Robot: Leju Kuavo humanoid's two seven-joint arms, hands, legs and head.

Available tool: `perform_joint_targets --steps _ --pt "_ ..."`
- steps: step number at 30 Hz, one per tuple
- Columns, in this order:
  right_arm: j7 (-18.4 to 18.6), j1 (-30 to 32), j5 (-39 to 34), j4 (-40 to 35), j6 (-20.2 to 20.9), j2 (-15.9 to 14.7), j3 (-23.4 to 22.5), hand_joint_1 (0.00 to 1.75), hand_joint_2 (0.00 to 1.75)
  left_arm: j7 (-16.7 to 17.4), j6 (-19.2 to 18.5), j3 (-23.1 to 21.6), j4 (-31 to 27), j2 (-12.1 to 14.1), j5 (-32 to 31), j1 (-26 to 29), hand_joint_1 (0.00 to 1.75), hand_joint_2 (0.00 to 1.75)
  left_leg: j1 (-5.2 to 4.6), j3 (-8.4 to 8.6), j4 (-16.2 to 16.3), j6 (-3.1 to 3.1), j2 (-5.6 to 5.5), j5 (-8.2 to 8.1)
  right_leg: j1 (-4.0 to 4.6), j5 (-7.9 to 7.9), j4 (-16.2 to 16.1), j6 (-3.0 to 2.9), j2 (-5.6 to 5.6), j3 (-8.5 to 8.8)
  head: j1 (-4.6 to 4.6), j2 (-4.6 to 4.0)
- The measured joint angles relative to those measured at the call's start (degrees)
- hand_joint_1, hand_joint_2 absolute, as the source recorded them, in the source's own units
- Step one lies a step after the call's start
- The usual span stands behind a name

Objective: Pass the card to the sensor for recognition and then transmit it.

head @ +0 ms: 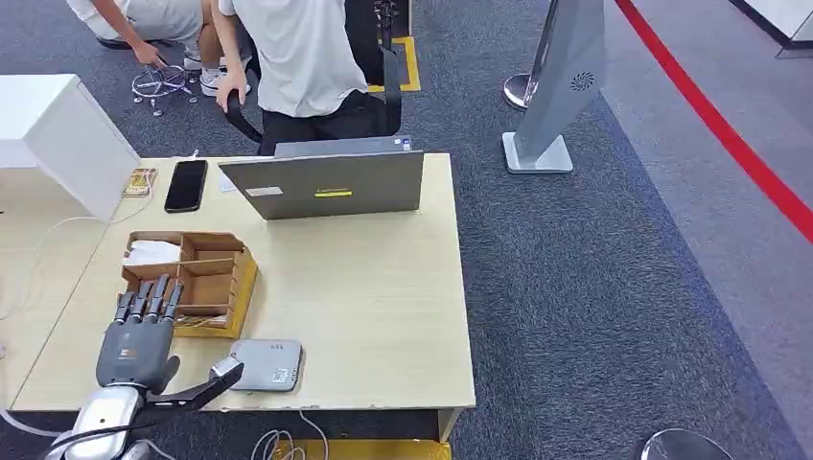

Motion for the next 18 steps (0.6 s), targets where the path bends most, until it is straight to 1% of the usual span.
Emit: perform_joint_targets --steps 6,18 --pt "0.02 0.59 -0.24 -0.65 0.04 0.00 0.55 0.00 1.75 0.00 -0.02 0.00 0.00 -0.39 0.00 -0.02 0.00 1.75 0.00 0.00 0.00 0.00 0.00 0.00 0.00 0.00 0.00 0.00 0.00 0.00 0.00 0.00" --pt "1.42 2.20 -1.92 -2.84 -0.09 0.00 2.32 0.00 1.75 0.04 -0.02 0.02 0.00 -0.52 0.00 -0.06 0.00 1.75 0.01 0.00 0.00 0.00 0.00 0.00 0.01 0.00 0.00 0.00 0.00 0.00 0.00 0.00"
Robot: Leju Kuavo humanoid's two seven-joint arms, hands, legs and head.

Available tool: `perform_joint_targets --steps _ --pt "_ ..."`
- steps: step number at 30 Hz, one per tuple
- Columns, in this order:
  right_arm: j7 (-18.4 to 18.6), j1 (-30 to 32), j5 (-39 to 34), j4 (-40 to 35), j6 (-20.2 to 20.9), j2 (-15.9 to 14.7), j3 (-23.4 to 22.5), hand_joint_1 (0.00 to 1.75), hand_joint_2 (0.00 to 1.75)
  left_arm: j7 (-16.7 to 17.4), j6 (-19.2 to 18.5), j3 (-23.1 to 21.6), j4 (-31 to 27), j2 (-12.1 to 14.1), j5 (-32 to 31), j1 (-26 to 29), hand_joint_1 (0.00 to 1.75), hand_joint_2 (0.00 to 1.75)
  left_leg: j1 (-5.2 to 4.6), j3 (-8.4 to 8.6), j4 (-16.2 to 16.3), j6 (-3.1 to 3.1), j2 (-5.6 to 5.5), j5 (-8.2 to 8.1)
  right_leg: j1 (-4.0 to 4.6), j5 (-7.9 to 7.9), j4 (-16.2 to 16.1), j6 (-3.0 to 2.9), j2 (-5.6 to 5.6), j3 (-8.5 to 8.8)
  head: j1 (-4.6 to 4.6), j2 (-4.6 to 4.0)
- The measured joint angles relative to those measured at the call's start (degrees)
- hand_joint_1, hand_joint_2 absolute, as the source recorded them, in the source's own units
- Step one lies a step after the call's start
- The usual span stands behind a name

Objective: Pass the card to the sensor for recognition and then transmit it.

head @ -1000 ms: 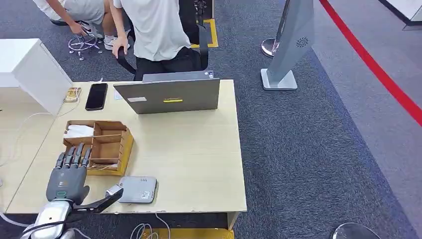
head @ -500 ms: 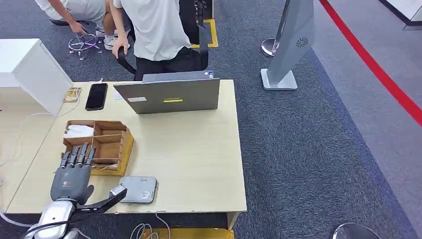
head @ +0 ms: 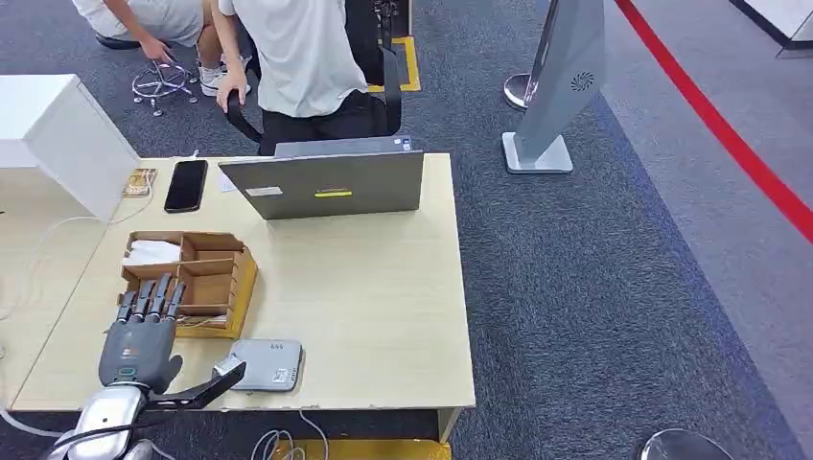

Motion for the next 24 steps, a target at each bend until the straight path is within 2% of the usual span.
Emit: perform_joint_targets --steps 24 --pt "1.55 1.46 -0.50 -1.84 0.77 0.00 0.72 0.00 1.75 0.20 0.20 1.44 0.00 0.11 0.00 0.35 0.00 1.75 0.01 0.00 0.00 0.00 0.00 0.00 0.01 0.00 0.00 0.00 0.00 0.01 0.02 0.00"
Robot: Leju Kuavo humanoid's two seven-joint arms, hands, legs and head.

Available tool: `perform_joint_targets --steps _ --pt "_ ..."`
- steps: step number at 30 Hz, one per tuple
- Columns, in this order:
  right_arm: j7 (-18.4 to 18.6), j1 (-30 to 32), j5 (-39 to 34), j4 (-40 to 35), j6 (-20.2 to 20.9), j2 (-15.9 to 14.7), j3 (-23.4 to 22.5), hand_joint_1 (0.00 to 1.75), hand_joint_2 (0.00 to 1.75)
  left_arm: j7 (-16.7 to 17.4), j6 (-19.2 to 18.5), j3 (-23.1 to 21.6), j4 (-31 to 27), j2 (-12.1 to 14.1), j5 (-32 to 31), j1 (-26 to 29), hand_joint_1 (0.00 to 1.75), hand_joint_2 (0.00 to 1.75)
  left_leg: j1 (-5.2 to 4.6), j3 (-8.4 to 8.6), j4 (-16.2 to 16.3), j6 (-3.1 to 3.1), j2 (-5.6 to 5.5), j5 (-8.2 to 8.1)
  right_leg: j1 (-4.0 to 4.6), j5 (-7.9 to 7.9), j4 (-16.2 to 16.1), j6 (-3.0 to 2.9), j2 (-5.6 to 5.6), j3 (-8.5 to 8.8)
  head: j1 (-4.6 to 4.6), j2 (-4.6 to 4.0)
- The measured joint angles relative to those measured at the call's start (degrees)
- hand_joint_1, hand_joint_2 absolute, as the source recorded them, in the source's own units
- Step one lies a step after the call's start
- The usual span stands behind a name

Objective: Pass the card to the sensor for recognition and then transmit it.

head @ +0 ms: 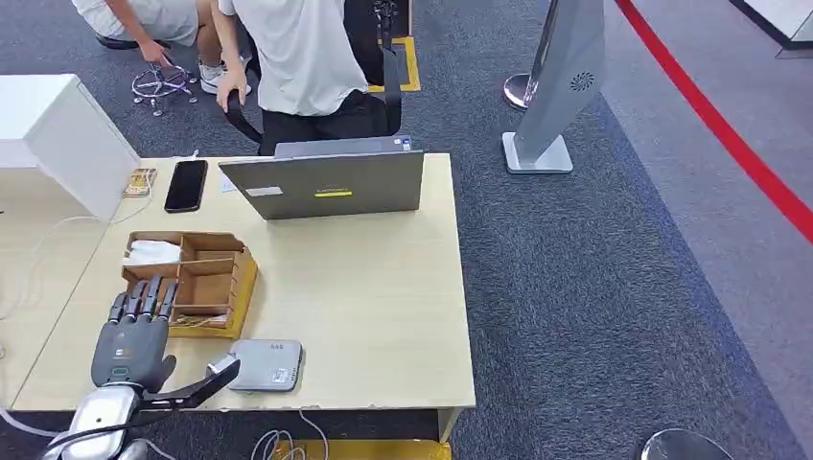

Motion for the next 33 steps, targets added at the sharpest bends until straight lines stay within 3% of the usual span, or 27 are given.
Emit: perform_joint_targets --steps 9,32,33 --pt "0.13 0.19 0.13 -0.22 0.09 0.00 0.13 0.00 1.75 -1.97 0.79 0.39 -0.24 -0.41 0.00 0.77 0.00 1.75 0.00 0.00 0.00 0.00 0.00 0.00 0.00 0.00 0.00 0.00 0.00 0.00 0.00 0.00" --pt "-0.02 0.47 0.15 -0.26 0.17 0.00 1.11 0.00 1.75 -2.93 0.70 1.33 -0.50 -1.99 0.00 0.90 0.00 1.75 0.00 0.01 0.00 0.00 0.00 0.00 0.00 0.00 0.00 0.00 0.00 0.00 0.00 0.00" --pt "-0.02 0.58 0.15 -0.37 0.17 0.00 1.11 0.00 1.75 -2.91 0.70 1.36 -0.50 -1.99 0.00 0.94 1.75 1.75 0.00 0.00 0.00 0.00 0.00 0.00 0.00 0.00 0.00 0.00 0.00 0.00 0.00 0.00"
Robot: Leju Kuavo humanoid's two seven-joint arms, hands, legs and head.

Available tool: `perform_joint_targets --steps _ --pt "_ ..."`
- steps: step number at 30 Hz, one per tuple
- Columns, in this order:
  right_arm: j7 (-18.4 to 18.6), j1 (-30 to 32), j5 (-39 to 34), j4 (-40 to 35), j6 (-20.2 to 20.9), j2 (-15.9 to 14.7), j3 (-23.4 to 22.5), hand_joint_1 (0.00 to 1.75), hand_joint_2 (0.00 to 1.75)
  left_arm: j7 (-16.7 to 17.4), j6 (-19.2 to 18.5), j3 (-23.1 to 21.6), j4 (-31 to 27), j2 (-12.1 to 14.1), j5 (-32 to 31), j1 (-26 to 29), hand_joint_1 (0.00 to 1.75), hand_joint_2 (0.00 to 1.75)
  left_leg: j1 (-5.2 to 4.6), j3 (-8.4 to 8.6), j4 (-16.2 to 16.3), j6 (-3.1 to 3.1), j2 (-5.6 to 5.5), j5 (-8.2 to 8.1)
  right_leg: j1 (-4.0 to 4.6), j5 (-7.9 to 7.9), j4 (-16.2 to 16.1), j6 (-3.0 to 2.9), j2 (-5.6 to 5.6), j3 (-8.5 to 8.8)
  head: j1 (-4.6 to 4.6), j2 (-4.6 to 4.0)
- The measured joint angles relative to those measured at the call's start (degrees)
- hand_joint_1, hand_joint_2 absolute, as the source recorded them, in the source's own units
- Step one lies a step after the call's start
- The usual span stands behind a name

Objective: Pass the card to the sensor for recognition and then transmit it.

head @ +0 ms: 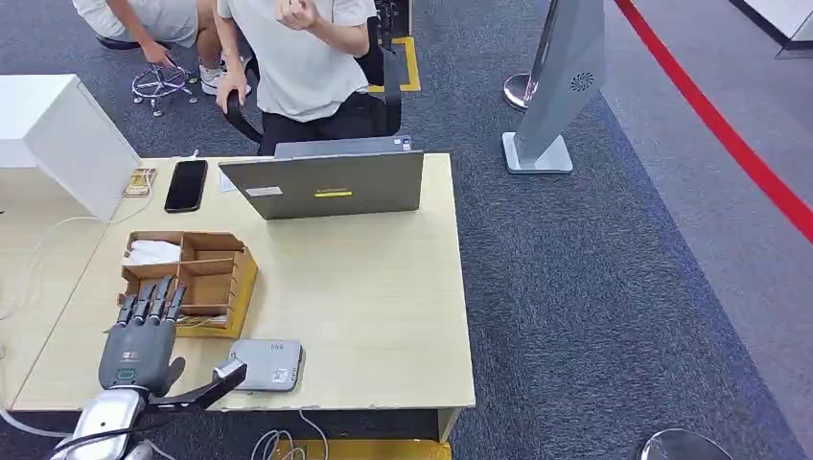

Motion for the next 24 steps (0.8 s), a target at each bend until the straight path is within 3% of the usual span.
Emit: perform_joint_targets --steps 3,9,24 --pt "0.00 0.15 0.04 -0.20 0.04 0.00 0.00 0.00 1.75 -0.18 -0.02 0.02 0.00 -0.11 0.00 0.20 1.75 1.75 0.00 0.00 0.00 0.00 0.00 0.00 0.00 0.00 0.00 0.00 0.00 0.00 0.00 0.00" --pt "0.09 0.49 0.09 -1.07 0.96 0.00 0.04 0.00 1.75 -3.69 -1.05 2.14 0.00 -1.38 0.00 1.38 1.75 1.75 0.00 0.00 0.00 0.00 0.00 0.00 0.00 0.00 0.00 0.00 0.00 0.00 -0.02 0.00" --pt "-1.09 0.88 1.25 -2.05 1.38 0.00 -0.04 0.00 1.75 -3.17 -0.52 4.31 0.00 -2.08 0.00 1.82 1.75 1.75 0.01 0.09 0.00 -0.01 0.00 0.00 0.00 0.00 0.02 0.00 0.00 0.08 0.00 0.00"
